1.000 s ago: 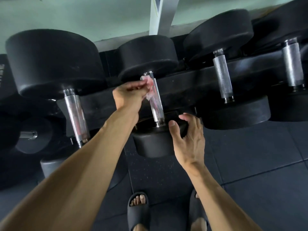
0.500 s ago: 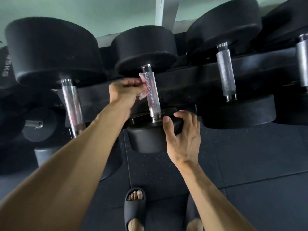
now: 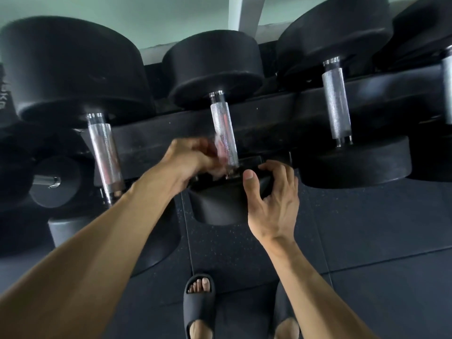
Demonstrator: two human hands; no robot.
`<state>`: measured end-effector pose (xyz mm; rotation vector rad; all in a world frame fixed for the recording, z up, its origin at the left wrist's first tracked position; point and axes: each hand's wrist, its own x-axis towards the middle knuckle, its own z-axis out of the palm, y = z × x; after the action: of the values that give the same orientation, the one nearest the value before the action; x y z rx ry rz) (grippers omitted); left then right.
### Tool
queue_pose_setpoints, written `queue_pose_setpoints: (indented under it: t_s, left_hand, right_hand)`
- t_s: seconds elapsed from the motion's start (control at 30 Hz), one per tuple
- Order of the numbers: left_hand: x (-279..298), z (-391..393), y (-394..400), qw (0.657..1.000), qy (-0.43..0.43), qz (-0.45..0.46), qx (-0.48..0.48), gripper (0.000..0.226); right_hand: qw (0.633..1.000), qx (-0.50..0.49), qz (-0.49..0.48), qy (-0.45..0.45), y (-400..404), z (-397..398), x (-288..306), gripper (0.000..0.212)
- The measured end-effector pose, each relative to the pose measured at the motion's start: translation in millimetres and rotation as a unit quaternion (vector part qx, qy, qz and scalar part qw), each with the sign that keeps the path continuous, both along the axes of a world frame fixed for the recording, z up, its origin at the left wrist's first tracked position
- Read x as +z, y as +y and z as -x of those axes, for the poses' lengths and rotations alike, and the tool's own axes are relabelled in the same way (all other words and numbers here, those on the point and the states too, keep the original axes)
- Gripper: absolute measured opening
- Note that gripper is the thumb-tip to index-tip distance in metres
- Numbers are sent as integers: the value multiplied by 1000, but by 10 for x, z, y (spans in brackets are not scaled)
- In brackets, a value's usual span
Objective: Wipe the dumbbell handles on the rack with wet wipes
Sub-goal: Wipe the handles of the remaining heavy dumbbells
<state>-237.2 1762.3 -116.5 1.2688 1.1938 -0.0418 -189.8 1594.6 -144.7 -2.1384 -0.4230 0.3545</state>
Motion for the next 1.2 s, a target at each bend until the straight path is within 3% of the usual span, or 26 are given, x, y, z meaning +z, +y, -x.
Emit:
queue_pose_setpoints:
  t_s: [0.07,0.27,0.47,0.63,0.83,1.03,1.2]
  left_hand:
    - [61,68,-132,996,49,-12,-68,23]
    - [136,-232,-9,984,-42,-140,105,16]
    - [157,-38,-282,996,-16,-86,20,15]
    - [186,-378,69,974,-57,-180,124,17]
    - [191,-194,-266,983,-48,-141,103,16]
    - [164,-552,67,955,-69,-156,242,26]
    - [-15,-365,-205,958,-14,-194,212,23]
  right_hand:
    - [1000,0,0,-2,-4,4,-1,57]
    - [1000,-1,-2,7,13,1,5,58]
    - [1000,-3,-3,2,3,2,0,53]
    - [1000,-1,-3,14,10,8,3,61]
    - [1000,-7,-13,-3,4,5,-2,53]
    - [1000,-3,-16,-4,12,14,-37,56]
    - [1000,-2,-23,-18,-3,1,-27,54]
